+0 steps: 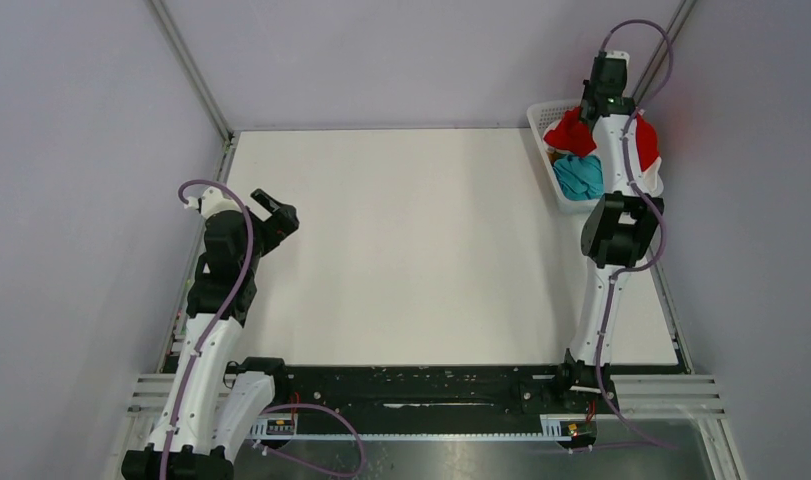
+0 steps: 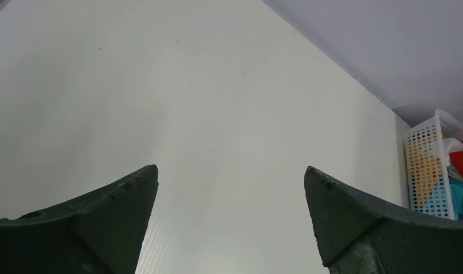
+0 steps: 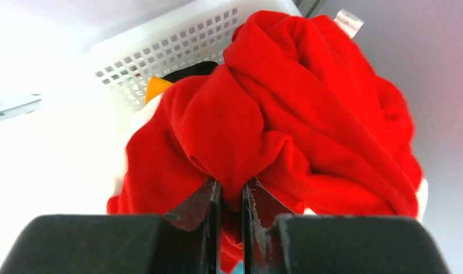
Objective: Fold and stack the t-shirts
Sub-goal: Grab crumpled tshirt from bin with the right arm, then move the tshirt to the center of the board
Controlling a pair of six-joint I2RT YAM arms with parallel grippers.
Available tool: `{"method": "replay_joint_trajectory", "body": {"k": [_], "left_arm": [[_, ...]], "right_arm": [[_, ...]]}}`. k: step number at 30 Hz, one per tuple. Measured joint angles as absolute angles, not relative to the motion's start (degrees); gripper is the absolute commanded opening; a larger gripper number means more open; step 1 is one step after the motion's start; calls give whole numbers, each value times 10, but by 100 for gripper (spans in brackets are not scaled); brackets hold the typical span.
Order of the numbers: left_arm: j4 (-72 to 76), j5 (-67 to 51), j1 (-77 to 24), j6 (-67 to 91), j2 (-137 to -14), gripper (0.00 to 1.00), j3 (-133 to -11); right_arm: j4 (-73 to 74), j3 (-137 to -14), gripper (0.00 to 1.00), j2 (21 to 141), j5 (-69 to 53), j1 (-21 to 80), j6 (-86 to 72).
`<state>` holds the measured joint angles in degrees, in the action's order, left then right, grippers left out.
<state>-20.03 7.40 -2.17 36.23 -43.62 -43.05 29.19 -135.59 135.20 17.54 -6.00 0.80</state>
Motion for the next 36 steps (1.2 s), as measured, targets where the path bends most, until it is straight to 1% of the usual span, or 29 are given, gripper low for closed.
{"method": "replay_joint_trajectory", "body": {"k": [4,5,6,7,13,16,19,23,28,30,32,34,35,36], "left_arm": [[-199,65,-22,362,-430,99,-430],[-198,62,-22,362,-427,99,-430],[-197,59,-22,362,-424,99,-430],[-196,55,-22,363,-420,99,-430],[-192,32,-22,365,-398,99,-430],[-191,16,-22,366,-394,99,-430],[-191,2,-22,371,-393,99,-430],[-193,-10,-22,380,-388,99,-430],[-218,-7,-22,398,-392,99,-440],[-241,0,-22,409,-403,99,-456],[-257,9,-22,423,-413,99,-474],[-270,15,-22,440,-422,99,-491],[-275,18,-22,451,-426,99,-500],[-275,18,-22,458,-429,99,-504]], "right_arm": [[317,-1330,8,1270,140,-60,10],[322,-1322,6,1244,128,-61,10],[327,-1310,1,1214,112,-61,7],[331,-1299,0,1180,94,-61,3],[339,-1249,0,993,-43,-50,-37],[345,-1241,0,926,-88,-3,-42],[356,-1241,0,893,-129,78,-42],[376,-1244,0,888,-197,166,-54],[401,-1256,0,905,-272,237,-72],[402,-1239,1,899,-294,253,-77],[388,-1175,5,869,-291,255,-79],[356,-1038,11,803,-266,253,-84],[341,-952,18,763,-248,252,-85],[341,-889,32,734,-230,251,-86]]}}
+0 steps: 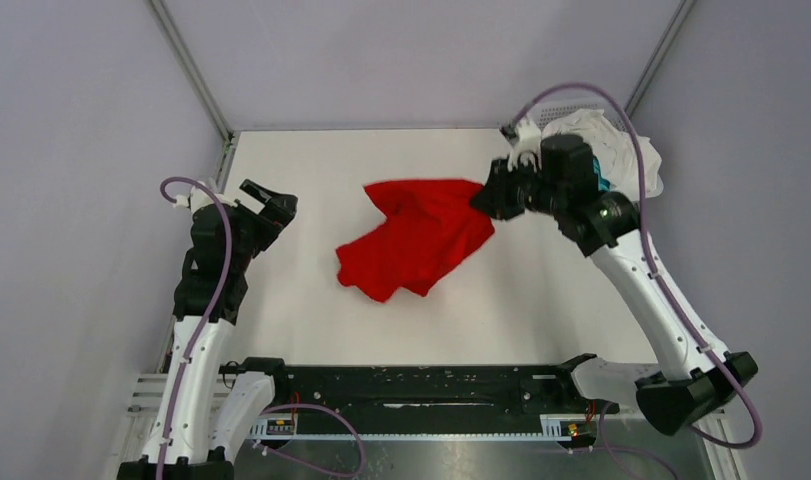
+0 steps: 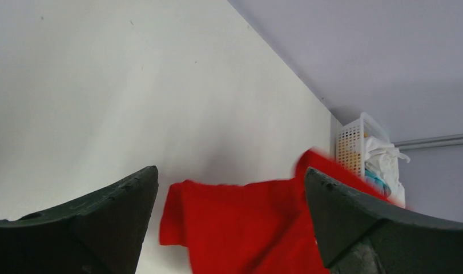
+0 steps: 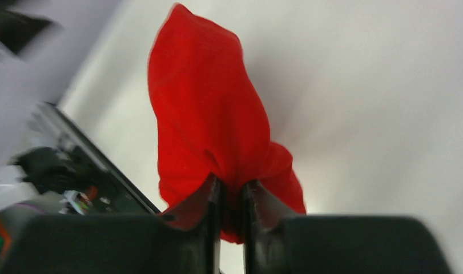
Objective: Fold and stack the t-shirts
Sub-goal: Move the tshirt to the center of the board
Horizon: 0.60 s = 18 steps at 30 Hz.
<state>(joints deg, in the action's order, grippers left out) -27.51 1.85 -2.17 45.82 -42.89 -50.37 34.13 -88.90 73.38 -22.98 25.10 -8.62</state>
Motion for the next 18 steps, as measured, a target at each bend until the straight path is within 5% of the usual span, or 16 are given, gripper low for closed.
{"method": "replay_joint_trajectory", "body": {"k": [3,8,12,18], "left_arm": [[-276,17,-22,482,-448,99,-512],[-275,-19,-22,496,-507,99,-513],[-273,-63,-22,490,-566,99,-497],[-243,-91,-70,476,-615,98,-429]], "right_arm": [[340,-707,74,666,-134,246,-88],[393,-604,99,683,101,222,-96],[406,-601,99,684,187,220,-109],[321,-492,99,579,119,282,-155]]}}
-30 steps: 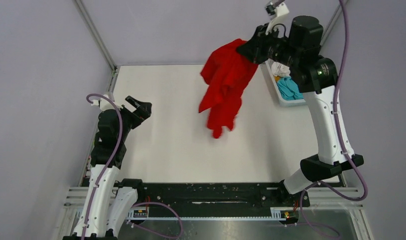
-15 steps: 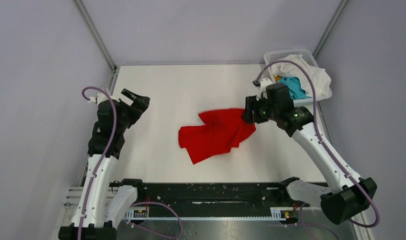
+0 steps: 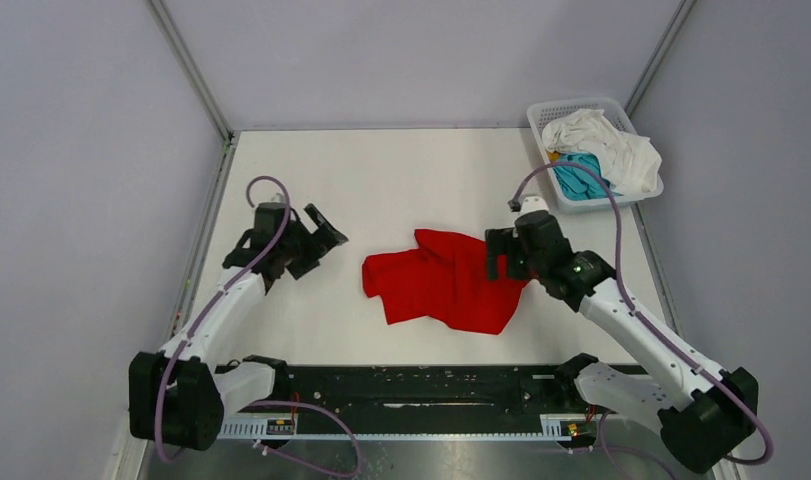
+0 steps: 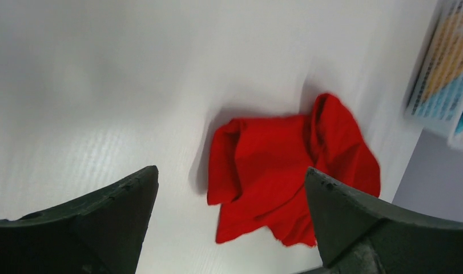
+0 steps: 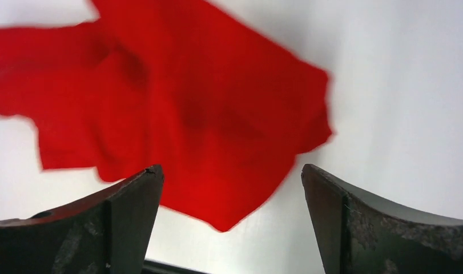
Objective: Fold and stack the t-shirts
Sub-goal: Move the tshirt to the center of the board, then flatten out the tshirt
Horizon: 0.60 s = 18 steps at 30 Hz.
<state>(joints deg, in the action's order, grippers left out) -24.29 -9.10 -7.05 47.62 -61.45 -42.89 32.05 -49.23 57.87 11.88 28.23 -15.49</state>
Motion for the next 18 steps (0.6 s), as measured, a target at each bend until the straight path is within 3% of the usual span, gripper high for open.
{"method": "replay_joint_trajectory", "body": {"k": [7,13,18], "left_arm": [[-183,-116,-186,466,-734,83,-421],[-165,-115,-215,458,-830,74,-446],[-160,-112,-228,455,-889,56,-462]], "right_arm": [[236,-508,99,696,60,371,-175],[194,-644,99,872,30,372,-122],[196,-775,99,1008,22,372,-57]]}}
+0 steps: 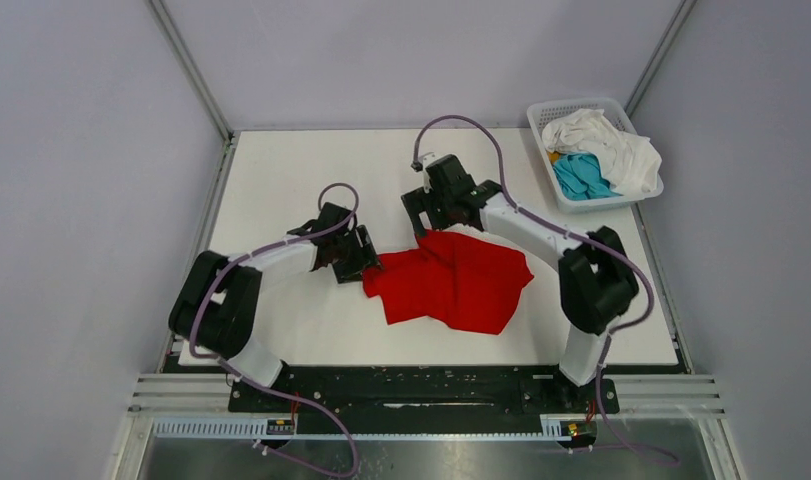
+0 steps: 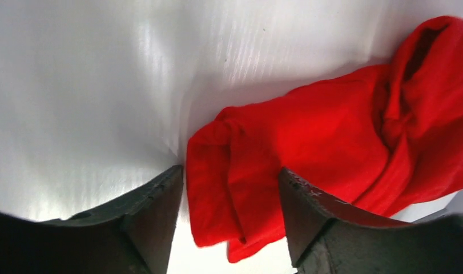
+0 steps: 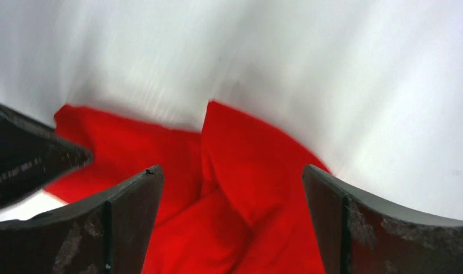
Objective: Fold and stack the t-shirts
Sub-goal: Flatten out the tshirt
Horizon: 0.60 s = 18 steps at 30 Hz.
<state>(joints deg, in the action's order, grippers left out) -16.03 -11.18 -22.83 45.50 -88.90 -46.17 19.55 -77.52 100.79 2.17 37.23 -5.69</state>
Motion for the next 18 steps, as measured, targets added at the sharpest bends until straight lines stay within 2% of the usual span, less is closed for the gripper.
{"method": "replay_joint_trajectory", "body": {"k": [4,11,14,16,17,18], "left_arm": [[-155,-116,-243,456,-936,38,-496],[-154,-112,-251,454,-960,0,-509],[-162,-107,-251,453,-960,0,-512],[-165,-105,-251,452,-961,0,-514],[-166,-104,-251,452,-961,0,-514],[-167,-103,-251,452,-961,0,-514]], "right_arm": [[235,-875,99,1109,18,372,-19],[307,-955,96,1213,0,372,-17],[343,-988,92,1251,-12,372,-26],[362,-1009,81,1275,-17,372,-33],[366,-1011,66,1279,-18,372,-35],[373,-1011,45,1281,-17,372,-36]]}}
